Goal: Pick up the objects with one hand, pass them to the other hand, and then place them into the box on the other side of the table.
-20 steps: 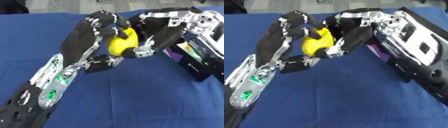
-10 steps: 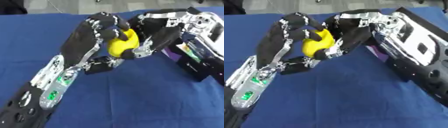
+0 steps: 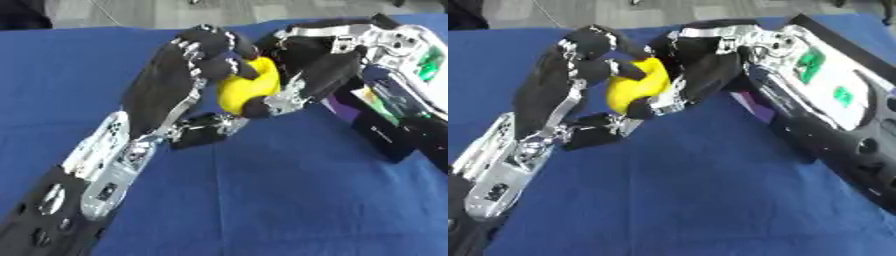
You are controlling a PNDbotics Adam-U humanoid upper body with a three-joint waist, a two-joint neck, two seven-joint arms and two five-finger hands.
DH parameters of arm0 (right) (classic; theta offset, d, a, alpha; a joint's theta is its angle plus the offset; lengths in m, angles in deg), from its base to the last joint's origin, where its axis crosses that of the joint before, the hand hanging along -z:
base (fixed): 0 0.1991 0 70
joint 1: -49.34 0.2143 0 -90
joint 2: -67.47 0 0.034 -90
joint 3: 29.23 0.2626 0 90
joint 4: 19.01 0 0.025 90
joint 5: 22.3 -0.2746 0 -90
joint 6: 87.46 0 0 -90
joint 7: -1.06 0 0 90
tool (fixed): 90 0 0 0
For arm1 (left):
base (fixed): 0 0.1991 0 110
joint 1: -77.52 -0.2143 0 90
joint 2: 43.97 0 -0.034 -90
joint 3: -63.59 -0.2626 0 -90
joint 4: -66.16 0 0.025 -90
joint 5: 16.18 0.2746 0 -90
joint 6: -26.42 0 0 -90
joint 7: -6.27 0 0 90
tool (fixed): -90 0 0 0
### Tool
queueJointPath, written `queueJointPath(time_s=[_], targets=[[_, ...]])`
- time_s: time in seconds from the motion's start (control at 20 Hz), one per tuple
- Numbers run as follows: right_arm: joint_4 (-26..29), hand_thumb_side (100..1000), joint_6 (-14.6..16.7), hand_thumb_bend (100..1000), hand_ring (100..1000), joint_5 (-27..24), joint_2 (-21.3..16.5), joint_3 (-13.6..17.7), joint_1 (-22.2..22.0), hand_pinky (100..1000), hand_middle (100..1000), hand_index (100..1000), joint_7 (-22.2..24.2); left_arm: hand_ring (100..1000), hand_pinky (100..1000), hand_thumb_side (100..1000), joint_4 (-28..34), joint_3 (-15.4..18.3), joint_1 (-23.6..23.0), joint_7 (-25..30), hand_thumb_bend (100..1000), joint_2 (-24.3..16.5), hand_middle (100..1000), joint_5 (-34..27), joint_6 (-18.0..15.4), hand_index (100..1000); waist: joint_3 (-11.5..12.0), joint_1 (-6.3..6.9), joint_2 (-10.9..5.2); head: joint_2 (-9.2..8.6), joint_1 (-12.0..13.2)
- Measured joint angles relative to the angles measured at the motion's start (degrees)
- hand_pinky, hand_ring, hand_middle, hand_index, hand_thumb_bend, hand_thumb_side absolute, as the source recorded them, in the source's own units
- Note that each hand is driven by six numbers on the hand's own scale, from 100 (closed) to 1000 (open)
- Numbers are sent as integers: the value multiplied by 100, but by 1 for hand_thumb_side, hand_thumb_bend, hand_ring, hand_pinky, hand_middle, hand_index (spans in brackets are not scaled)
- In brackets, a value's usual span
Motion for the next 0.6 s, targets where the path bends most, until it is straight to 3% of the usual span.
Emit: queueJointPath(time_s=[0.15,0.6], targets=[[-1,100,23,460,555,-85,0,21,-7,741,183,505,-65,661,713,100,-1,0,-1,-28,650,25,640,45,30,696,0,0,0,0,-7],[-1,100,36,456,548,-153,-3,30,-34,741,181,506,-106,690,728,100,-4,-1,-15,-87,879,45,676,208,103,793,-11,0,0,0,-31]])
